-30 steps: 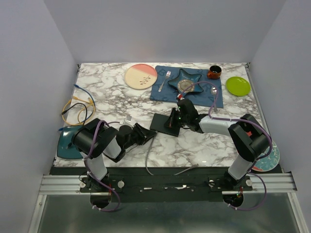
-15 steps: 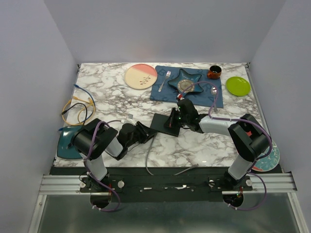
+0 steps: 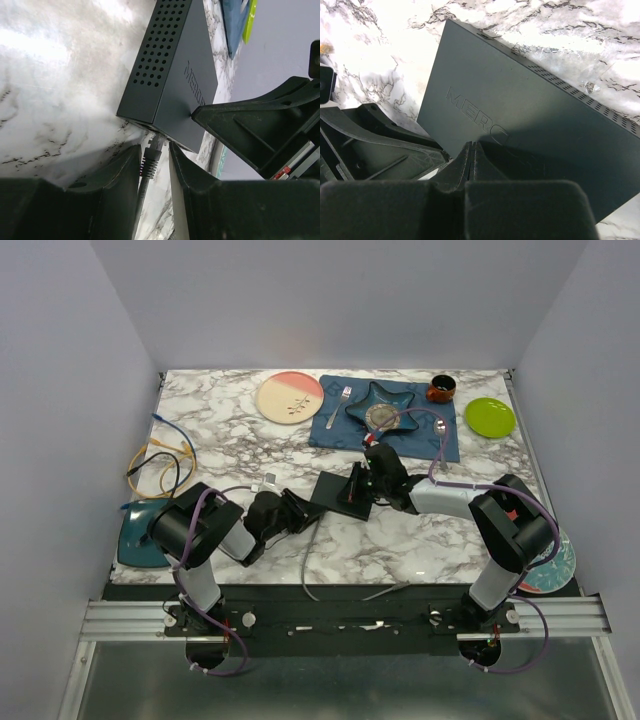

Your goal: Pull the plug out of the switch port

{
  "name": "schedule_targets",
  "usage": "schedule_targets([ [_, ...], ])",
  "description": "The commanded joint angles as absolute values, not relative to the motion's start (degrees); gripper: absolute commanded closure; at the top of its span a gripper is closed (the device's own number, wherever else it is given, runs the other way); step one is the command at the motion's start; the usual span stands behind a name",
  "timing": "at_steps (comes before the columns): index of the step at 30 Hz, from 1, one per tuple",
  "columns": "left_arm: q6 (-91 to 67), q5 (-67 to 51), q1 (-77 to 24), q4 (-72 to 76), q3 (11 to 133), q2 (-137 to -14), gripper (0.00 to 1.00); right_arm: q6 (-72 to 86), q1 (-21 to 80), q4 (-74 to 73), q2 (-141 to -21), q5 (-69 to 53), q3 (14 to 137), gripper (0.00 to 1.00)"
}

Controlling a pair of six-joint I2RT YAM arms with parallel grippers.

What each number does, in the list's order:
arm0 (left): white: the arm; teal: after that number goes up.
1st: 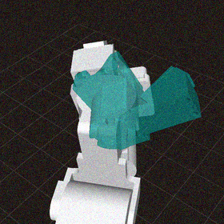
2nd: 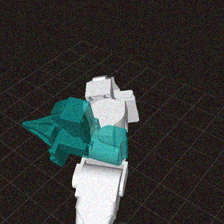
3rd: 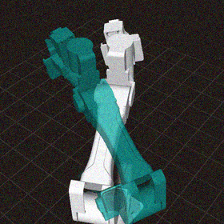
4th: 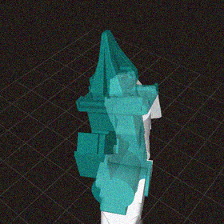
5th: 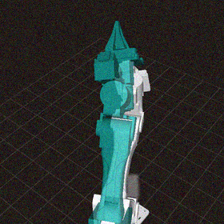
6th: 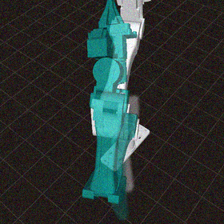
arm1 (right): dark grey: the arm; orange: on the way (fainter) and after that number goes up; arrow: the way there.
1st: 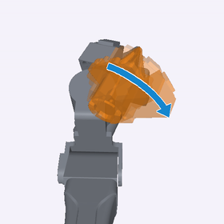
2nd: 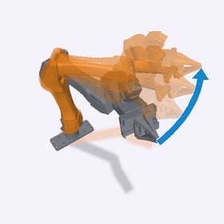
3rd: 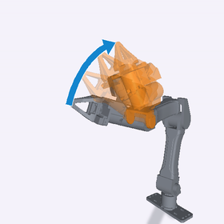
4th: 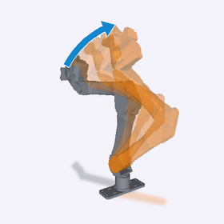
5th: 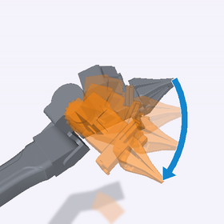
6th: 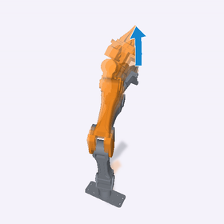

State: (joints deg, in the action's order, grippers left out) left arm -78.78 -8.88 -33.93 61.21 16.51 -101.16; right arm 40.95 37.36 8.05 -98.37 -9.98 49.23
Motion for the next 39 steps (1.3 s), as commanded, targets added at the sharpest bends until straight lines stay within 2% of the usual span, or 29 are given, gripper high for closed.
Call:
schedule_targets([
  [1, -78.49, -5.89, -34.54, 58.89, 17.31, -102.04, 0.62, 40.69, 37.00, 7.03, -100.55, -10.63, 48.69, 0.99],
  [9, -79.10, -5.71, -34.63, 58.80, 17.49, -102.83, 0.66, 40.87, 37.00, 7.47, -101.16, -11.34, 48.52, 1.00],
  [19, -79.36, -5.63, -34.63, 60.03, 17.14, -103.36, 0.77, 40.87, 37.00, 7.73, -101.43, -11.60, 48.16, 0.99],
  [22, -79.45, -5.89, -34.63, 60.73, 16.70, -103.62, 0.84, 40.87, 37.00, 7.73, -101.16, -11.51, 47.99, 0.99],
  [26, -79.37, -5.98, -34.63, 61.96, 16.09, -103.89, 0.99, 40.52, 37.00, 7.65, -100.02, -11.08, 47.64, 0.99],
  [39, -79.89, -6.77, -34.54, 65.39, 14.85, -106.26, 1.00, 37.44, 38.32, 6.33, -91.15, -10.90, 43.77, 0.99],
])
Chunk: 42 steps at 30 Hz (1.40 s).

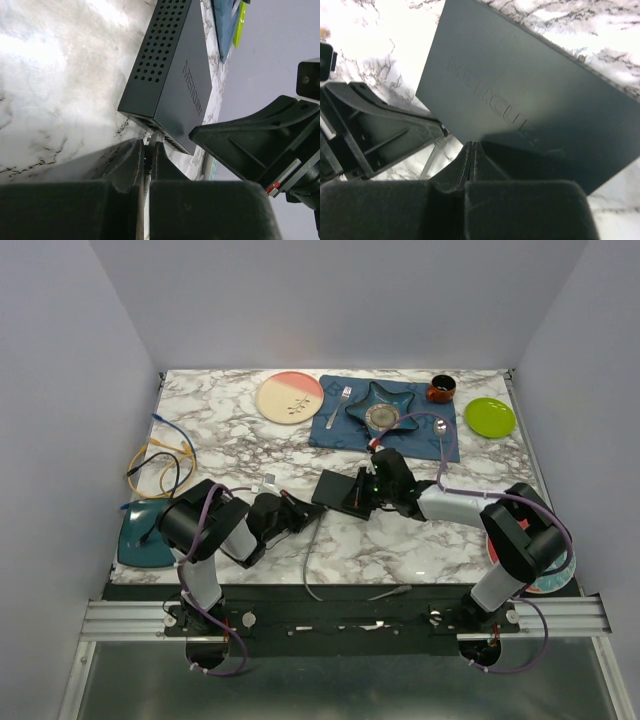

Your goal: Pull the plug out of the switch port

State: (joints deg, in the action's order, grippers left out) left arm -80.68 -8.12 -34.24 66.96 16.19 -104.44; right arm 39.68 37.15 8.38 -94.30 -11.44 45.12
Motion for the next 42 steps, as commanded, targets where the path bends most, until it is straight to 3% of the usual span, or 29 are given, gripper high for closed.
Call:
schedule_targets([
  [1, -79.81, -6.77, -34.63, 65.56, 14.68, -106.35, 1.00, 37.09, 38.58, 6.15, -90.79, -10.55, 43.60, 0.99],
  [21, -78.05, -6.15, -34.54, 63.10, 9.93, -102.21, 0.99, 36.56, 38.50, 3.51, -97.47, -8.35, 51.07, 0.99],
  [22, -78.22, -6.24, -34.54, 63.37, 10.28, -102.48, 0.93, 36.65, 38.50, 3.52, -97.30, -8.35, 51.06, 0.99],
  [23, -78.22, -6.41, -34.54, 63.63, 10.37, -102.65, 0.74, 36.48, 38.50, 3.43, -97.38, -8.26, 51.15, 0.99],
  [26, -79.01, -6.33, -34.54, 63.98, 10.81, -103.36, 0.46, 36.21, 38.50, 3.25, -97.21, -7.91, 51.15, 0.99],
  [29, -79.45, -5.72, -34.54, 63.20, 10.99, -103.54, 0.33, 36.12, 38.50, 3.08, -97.64, -7.91, 51.50, 0.99],
  [32, -79.80, -5.10, -34.54, 61.88, 11.07, -103.36, 0.27, 36.38, 38.50, 3.16, -98.43, -8.09, 51.77, 0.99],
  [36, -79.63, -5.01, -34.54, 61.00, 11.60, -103.10, 0.30, 36.83, 38.50, 3.34, -98.88, -8.61, 51.77, 0.99],
  [42, -79.37, -3.34, -35.16, 58.55, 11.78, -102.22, 0.53, 36.74, 38.50, 3.43, -98.70, -8.44, 51.85, 0.99],
])
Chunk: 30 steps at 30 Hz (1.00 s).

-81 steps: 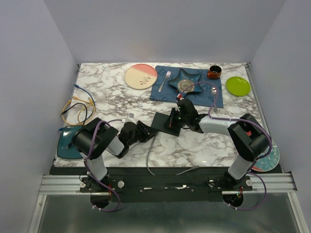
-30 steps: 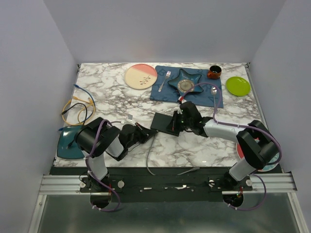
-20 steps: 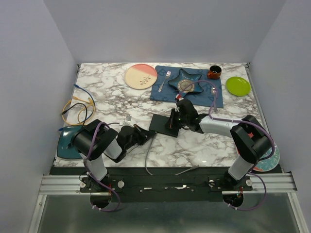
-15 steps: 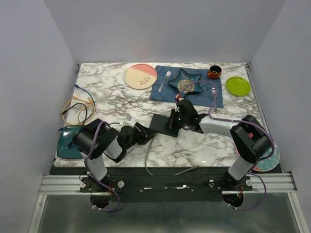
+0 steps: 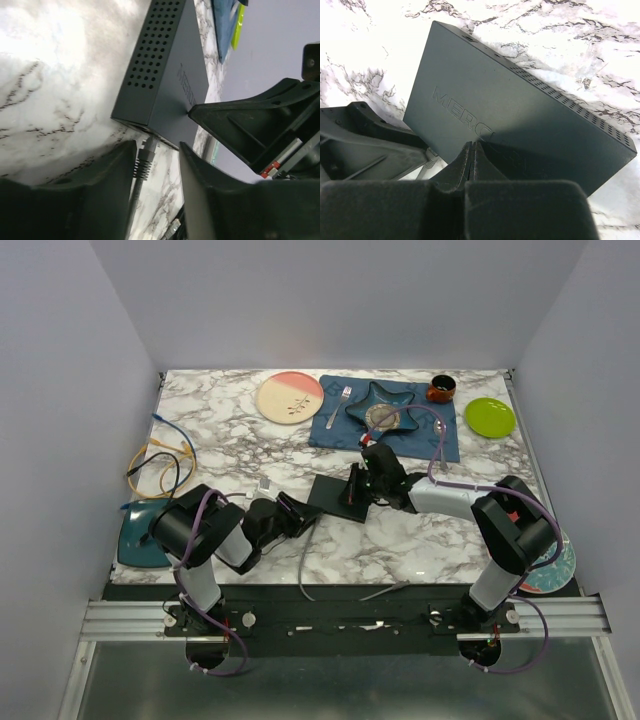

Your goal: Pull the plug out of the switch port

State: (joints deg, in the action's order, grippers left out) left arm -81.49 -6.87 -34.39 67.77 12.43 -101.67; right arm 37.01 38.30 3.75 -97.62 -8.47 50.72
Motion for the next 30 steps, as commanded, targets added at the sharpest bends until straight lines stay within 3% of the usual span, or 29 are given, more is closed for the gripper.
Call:
schedule_targets([
  [1, -79.28, -3.08, -35.33, 57.84, 11.95, -102.13, 0.54, 36.65, 38.50, 3.43, -98.61, -8.44, 51.77, 0.99],
  [19, -80.77, 1.05, -37.09, 49.39, 14.85, -100.46, 0.66, 37.18, 38.58, 4.22, -98.79, -9.05, 50.98, 0.99],
  [26, -81.30, 1.84, -37.18, 48.96, 14.85, -100.81, 0.94, 37.70, 38.50, 5.01, -98.96, -9.49, 50.27, 0.99],
  [30, -81.47, 2.11, -37.18, 49.30, 14.50, -100.99, 1.00, 37.79, 38.50, 5.10, -98.79, -9.58, 49.92, 0.99],
])
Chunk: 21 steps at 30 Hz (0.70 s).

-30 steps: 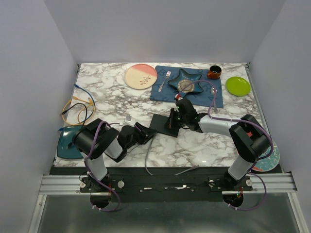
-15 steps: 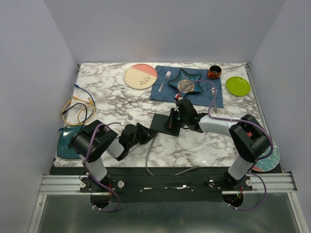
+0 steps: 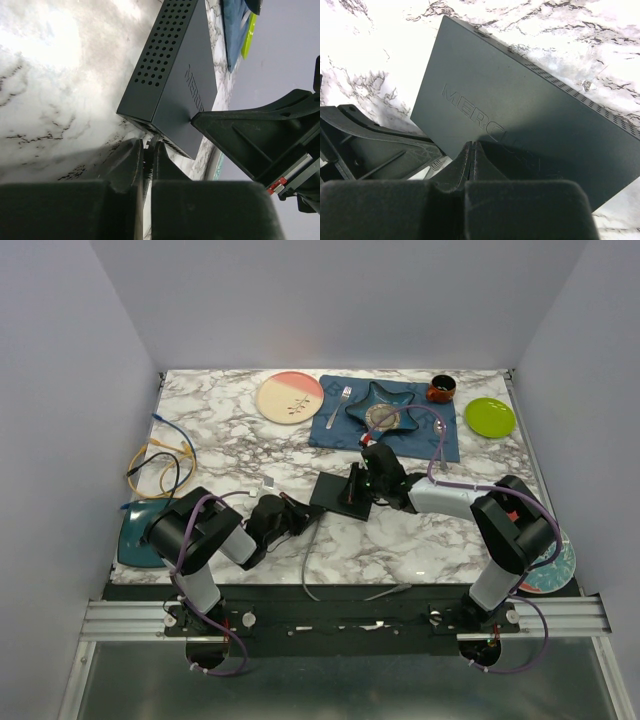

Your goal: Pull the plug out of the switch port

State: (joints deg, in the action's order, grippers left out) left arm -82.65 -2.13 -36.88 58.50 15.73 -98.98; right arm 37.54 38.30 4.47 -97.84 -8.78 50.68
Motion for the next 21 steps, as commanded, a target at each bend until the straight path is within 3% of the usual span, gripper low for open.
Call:
schedule_targets([
  [1, -81.47, 2.11, -37.18, 49.48, 14.41, -100.99, 1.00, 37.71, 38.50, 5.10, -98.70, -9.49, 49.83, 0.99],
  [13, -82.00, 0.27, -37.18, 56.42, 12.22, -103.71, 1.00, 35.68, 42.53, 3.52, -90.27, -11.07, 47.03, 0.99],
  [21, -81.92, 0.09, -37.18, 57.84, 11.51, -103.54, 1.00, 35.77, 43.77, 1.76, -93.16, -11.16, 47.37, 0.99],
])
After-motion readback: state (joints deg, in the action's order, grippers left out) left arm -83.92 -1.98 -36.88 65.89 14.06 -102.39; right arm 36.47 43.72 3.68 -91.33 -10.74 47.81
